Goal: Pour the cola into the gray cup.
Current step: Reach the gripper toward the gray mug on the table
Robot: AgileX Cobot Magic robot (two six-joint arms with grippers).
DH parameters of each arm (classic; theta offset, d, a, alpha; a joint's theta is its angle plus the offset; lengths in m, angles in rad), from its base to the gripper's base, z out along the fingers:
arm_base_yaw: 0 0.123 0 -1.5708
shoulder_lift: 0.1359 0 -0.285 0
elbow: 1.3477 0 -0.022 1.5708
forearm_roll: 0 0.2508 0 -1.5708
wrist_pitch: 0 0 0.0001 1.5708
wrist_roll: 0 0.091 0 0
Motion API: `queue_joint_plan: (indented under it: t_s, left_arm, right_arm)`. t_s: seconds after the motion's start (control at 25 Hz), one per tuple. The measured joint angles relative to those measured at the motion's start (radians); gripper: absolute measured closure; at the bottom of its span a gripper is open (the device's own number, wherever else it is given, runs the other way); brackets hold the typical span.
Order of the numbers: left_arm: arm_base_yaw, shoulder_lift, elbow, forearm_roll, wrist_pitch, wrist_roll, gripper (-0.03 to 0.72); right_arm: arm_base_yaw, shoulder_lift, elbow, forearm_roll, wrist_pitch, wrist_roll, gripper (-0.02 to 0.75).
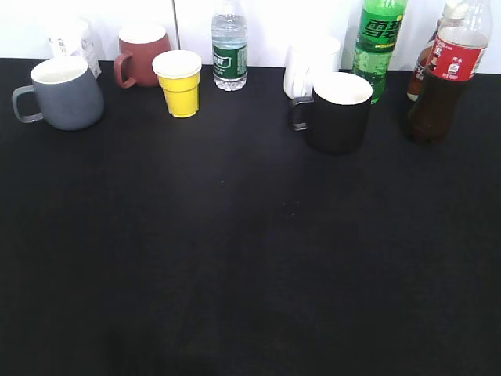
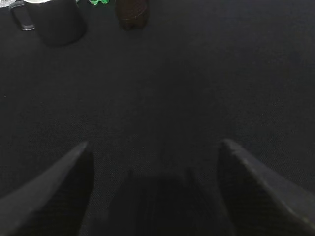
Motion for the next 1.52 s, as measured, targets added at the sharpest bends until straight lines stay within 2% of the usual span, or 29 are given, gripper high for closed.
queue_joint_plan:
  t_s: [0.24,0.32,0.4,0.48,0.6,0.68,0.72,0.84,0.96,1.16,1.32,1.52]
  left_arm:
    - [0.0,0.0,0.0,0.0,0.0,0.0,0.013]
    - [0.0,0.0,-0.012,0.0,-0.026,0.0,0.073]
    - [0.0,0.005,-0.018,0.009,-0.284,0.0,0.133]
    - [0.0,0.112,0.039,0.074,-0.534,0.0,0.143]
    - [0.0,0.429,0.192,0.088,-1.031,0.0,0.147]
    - [0.0,0.712,0.228,0.091,-1.332,0.0,0.148]
    - [0.0,0.858,0.231,0.076,-1.479,0.0,0.148]
    - [0.0,1.276,0.23,-0.114,-1.806,0.0,0.148]
    - [0.007,1.523,0.146,-0.098,-1.899,0.007,0.156]
    - [0.15,1.789,-0.07,-0.078,-1.913,0.052,0.204]
    - [0.153,1.878,-0.167,0.056,-1.912,0.048,0.207]
    - [0.155,2.022,-0.322,0.073,-1.896,0.0,0.211]
  right_arm:
    - [0.0,0.0,0.0,0.0,0.0,0.0,0.146]
    - [0.0,0.0,0.0,0.0,0.0,0.0,0.146]
    - [0.0,0.0,0.0,0.0,0.0,0.0,0.146]
    - [0.0,0.0,0.0,0.0,0.0,0.0,0.146]
    - [0.0,0.0,0.0,0.0,0.0,0.0,0.146]
    - [0.0,0.0,0.0,0.0,0.0,0.0,0.146]
    - [0.0,0.0,0.0,0.0,0.0,0.0,0.146]
    - [0.0,0.0,0.0,-0.001,0.0,0.0,0.146]
    - [0.0,0.0,0.0,-0.001,0.0,0.0,0.146]
    - [0.0,0.0,0.0,-0.001,0.0,0.0,0.146]
    - [0.0,0.0,0.0,-0.001,0.0,0.001,0.146]
    - [0.0,0.0,0.0,-0.001,0.0,0.0,0.146]
